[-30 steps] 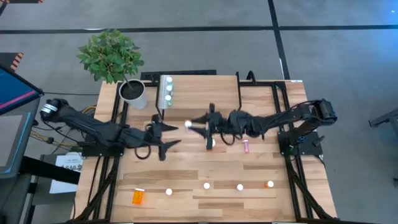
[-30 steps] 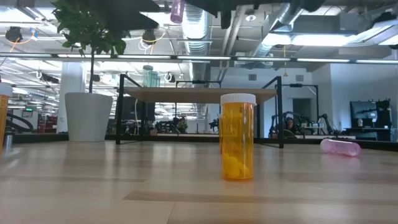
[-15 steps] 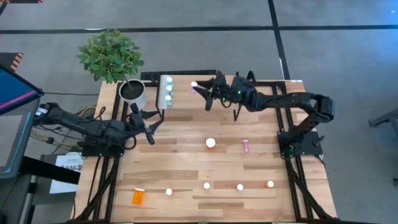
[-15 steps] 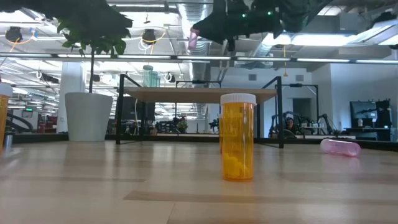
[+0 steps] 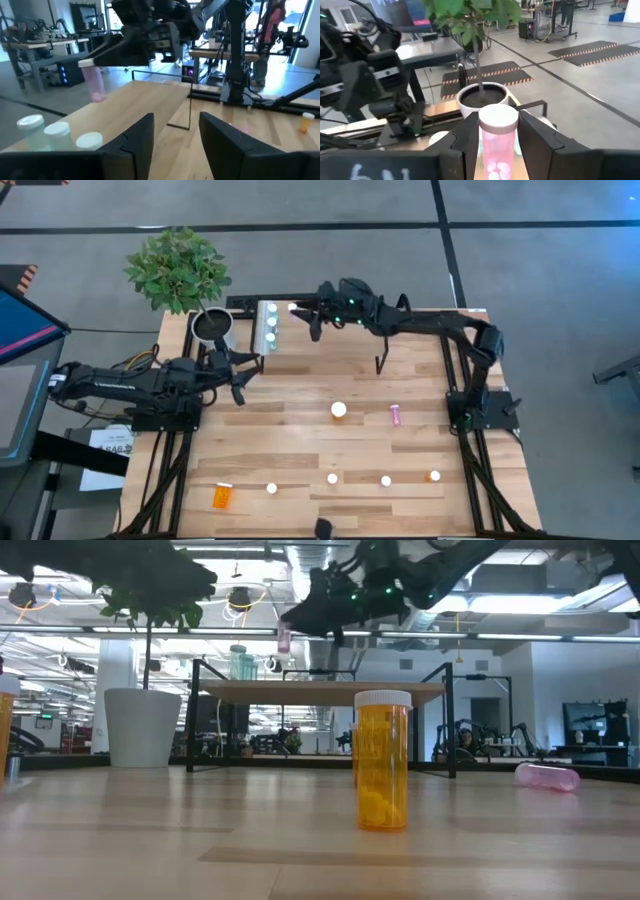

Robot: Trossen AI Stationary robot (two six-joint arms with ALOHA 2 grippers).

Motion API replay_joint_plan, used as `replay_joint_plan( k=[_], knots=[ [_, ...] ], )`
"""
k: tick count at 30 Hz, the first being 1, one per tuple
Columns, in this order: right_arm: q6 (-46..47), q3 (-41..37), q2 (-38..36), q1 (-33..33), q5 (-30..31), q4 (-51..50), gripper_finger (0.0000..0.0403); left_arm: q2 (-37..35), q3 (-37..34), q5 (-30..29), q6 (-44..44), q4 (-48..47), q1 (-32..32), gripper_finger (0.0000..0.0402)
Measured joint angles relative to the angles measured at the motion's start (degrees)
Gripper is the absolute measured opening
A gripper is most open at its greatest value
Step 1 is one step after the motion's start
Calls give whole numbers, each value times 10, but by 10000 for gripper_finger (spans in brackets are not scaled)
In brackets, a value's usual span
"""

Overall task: Pick and place medicine bottles onto shelf by color
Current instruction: Put the top pink pill bottle on the shelf

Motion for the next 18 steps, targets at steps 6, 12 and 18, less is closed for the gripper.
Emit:
replay_joint_plan(
  k=[6, 12, 18],
  knots=[
    [5, 43, 37, -28, -31, -29, 144, 0, 0, 2, -9, -25, 7, 141],
    [13, 53, 71, -42, -42, -29, 142, 0, 0, 2, -14, -25, 7, 141],
    [4, 53, 84, -52, -43, -38, 140, 0, 0, 1, -16, -41, 7, 141]
  ],
)
